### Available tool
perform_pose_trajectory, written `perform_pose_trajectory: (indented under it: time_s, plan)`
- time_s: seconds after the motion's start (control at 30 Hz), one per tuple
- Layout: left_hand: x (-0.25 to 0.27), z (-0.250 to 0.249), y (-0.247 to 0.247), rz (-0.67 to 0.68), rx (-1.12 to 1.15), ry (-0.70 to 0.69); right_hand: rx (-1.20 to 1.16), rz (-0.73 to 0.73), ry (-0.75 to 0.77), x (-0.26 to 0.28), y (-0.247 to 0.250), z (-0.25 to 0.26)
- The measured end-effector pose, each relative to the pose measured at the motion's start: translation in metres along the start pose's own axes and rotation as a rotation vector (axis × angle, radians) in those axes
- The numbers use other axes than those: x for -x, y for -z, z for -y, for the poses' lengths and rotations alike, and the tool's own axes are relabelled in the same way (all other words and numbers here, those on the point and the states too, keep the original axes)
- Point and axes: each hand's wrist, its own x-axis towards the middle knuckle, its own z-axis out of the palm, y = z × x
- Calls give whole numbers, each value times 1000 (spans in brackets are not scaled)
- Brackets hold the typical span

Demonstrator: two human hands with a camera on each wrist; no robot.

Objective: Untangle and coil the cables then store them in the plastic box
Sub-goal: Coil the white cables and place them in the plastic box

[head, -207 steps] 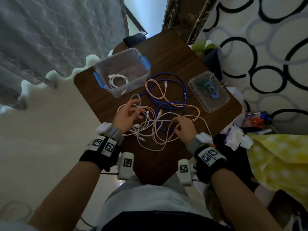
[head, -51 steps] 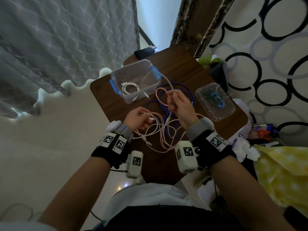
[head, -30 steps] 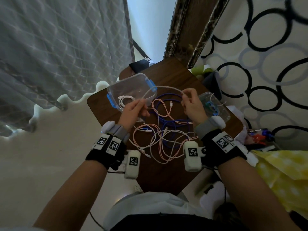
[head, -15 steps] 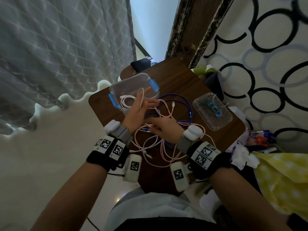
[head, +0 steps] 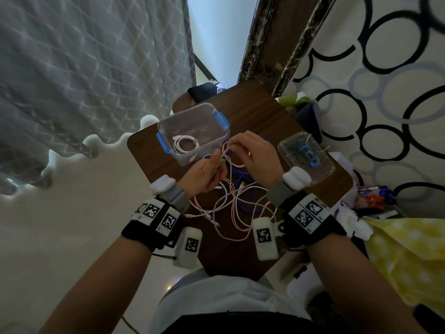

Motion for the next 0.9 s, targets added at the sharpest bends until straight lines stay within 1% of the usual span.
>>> perform_pose_trajectory:
  time_s: [0.03, 0.1, 0.17, 0.2, 0.23, 0.3, 0.33, 0.4, 0.47, 0.5, 0.6, 0.63, 0.7, 0.83, 0.9]
  plan:
    - [0, -3, 0, 27, 61, -4, -86, 22, -43, 0, -3, -2]
    - [-1, -8, 0, 48, 220, -28, -328, 122, -154, 2, -10, -3]
    - [0, -12, 3, 58, 389, -16, -557, 214, -299, 7, -17, 0]
    - [-1, -13, 3, 52, 420, -1, -618, 229, -366, 9, -20, 1]
    - [-3, -13, 3, 31, 411, 19, -622, 217, -409, 10, -20, 2]
    - [-8, -13, 0, -27, 375, 48, -484, 136, -419, 11, -16, 2]
    - [-9, -13, 0, -51, 391, 57, -402, 98, -409, 10, -15, 1]
    - [-8, -13, 1, -74, 506, 70, -315, 32, -401, 6, -15, 2]
    - [-4, -14, 6, -84, 637, 80, -331, 3, -412, 0, -19, 4]
    - [-2, -13, 9, -97, 688, 80, -364, 21, -425, -2, -21, 6]
    - [-3, -12, 18, -147, 820, 56, -509, 149, -459, -2, -26, 8]
    - [-4, -13, 19, -164, 838, 45, -516, 185, -459, 0, -27, 7]
    - [-4, -13, 19, -183, 829, 11, -454, 219, -443, 4, -27, 6]
    - [-3, -10, 13, -175, 777, -59, -256, 269, -405, 4, -26, 3]
    - [-4, -8, 16, -174, 850, -67, -246, 309, -418, 4, -28, 1]
